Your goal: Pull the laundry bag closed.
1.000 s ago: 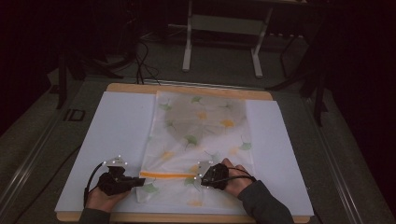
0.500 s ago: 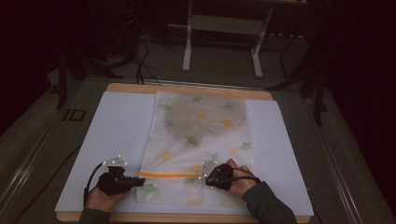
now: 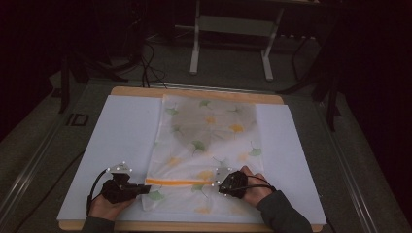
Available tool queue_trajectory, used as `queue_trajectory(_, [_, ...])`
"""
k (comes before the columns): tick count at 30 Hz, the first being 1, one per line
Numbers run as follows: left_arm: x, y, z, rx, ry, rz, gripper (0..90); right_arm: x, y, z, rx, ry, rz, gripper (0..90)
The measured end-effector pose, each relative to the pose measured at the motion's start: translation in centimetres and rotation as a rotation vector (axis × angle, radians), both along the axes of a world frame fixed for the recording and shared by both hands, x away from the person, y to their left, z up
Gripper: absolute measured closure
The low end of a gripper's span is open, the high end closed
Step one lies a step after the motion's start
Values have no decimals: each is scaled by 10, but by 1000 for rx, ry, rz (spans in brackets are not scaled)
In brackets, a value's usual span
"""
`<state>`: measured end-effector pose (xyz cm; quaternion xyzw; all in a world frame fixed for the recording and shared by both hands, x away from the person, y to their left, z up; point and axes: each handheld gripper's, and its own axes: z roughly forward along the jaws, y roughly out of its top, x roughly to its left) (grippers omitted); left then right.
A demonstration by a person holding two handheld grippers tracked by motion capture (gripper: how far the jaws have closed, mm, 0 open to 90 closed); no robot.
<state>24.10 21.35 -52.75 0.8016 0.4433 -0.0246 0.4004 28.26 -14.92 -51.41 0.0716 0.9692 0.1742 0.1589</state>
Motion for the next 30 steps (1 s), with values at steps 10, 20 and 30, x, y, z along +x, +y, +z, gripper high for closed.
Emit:
queue_trajectory(10, [0, 0, 0, -1, 0, 1, 882, 1, -13, 0, 5, 10, -26, 900])
queue_trajectory(20, [0, 1, 0, 0, 1, 0, 882, 0, -23, 1, -3, 7, -38, 900])
queue_trajectory(30, [0, 0, 0, -2, 1, 1, 882, 1, -32, 2, -35, -2, -47, 900])
